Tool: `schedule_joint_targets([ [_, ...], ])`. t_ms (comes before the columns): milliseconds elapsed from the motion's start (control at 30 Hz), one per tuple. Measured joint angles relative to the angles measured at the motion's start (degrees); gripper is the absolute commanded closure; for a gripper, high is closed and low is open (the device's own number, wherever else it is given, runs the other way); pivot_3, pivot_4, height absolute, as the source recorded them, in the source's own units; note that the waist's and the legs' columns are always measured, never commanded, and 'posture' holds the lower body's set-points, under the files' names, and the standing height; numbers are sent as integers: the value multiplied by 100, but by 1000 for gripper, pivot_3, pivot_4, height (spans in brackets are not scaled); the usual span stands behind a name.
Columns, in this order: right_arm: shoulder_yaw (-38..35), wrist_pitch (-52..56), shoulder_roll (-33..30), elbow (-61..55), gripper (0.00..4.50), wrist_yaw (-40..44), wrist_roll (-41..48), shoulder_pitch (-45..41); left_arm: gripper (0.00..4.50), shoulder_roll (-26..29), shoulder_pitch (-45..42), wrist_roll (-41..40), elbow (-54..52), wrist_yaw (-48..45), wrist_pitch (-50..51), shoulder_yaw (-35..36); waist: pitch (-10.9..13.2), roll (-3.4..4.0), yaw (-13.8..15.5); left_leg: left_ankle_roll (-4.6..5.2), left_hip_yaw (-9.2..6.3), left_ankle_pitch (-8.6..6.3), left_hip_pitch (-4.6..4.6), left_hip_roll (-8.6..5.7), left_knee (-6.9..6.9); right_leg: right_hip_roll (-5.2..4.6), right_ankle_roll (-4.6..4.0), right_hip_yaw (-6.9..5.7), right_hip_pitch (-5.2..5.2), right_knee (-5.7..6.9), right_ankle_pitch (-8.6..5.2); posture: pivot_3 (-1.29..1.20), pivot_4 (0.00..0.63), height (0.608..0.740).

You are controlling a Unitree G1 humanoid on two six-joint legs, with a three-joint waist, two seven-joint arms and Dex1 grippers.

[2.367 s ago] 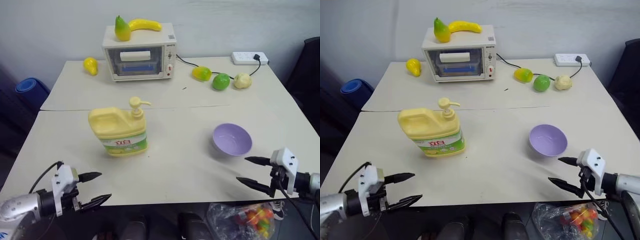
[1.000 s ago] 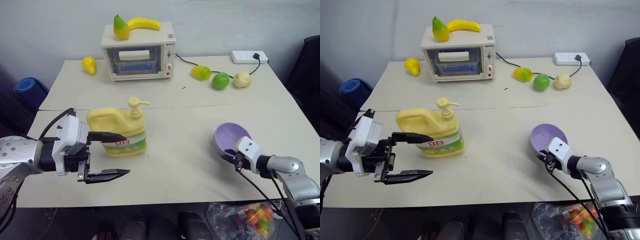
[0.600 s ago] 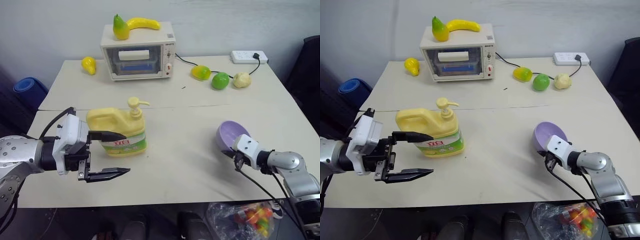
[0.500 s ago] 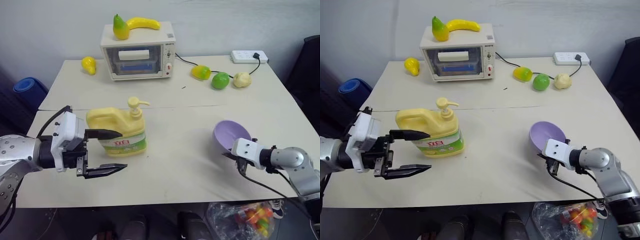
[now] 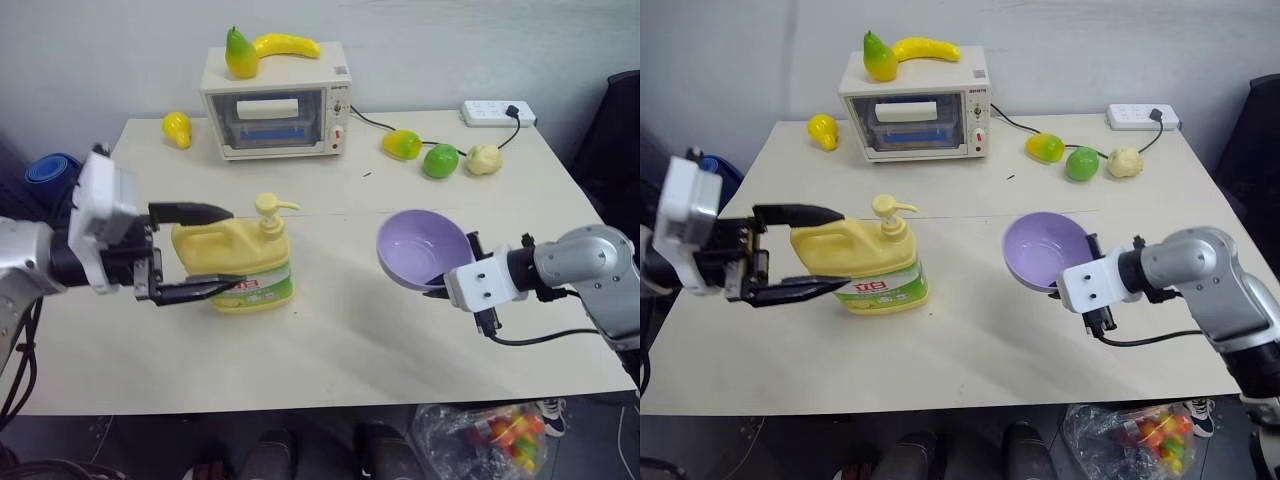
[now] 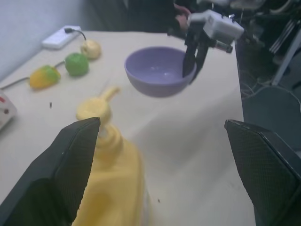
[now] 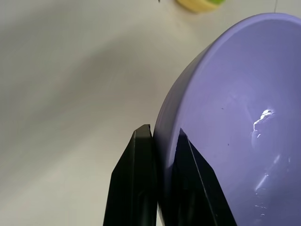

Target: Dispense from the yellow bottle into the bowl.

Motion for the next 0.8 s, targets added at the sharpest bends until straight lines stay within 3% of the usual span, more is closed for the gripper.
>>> schedule_joint_targets([
  [200,579,21,805,403,4470,517,54,-1104,0,73,-1577,540,1218,-718,-186,-984,3,-5,-5,-3,3,-1,-11,-1,-1,38,2,-8,-17,5,1,0,150,740],
  [433,1061,-264,1581,1475,4470,655,-203,-1954,0,-505,-2944,1859,3155,-1768,-1060,-2216,7,-13,-8,-4,14,-1,-103,-6,64,51,8,-22,-119,93,4,0,150,740],
  [700,1244,-579,1933,2555,4470,686,-579,-2724,0,-1229,-3613,2675,4308,-2278,-1793,-2563,9,-16,-130,-9,16,2,-140,-8,96,47,13,-17,-162,119,7,0,150,740],
  [800,1244,-638,1982,2732,4500,719,-583,-2797,458,-1420,-3720,2862,4639,-2402,-1966,-2589,9,-16,-149,-12,20,4,-140,-6,96,46,13,-13,-173,154,7,0,150,740],
])
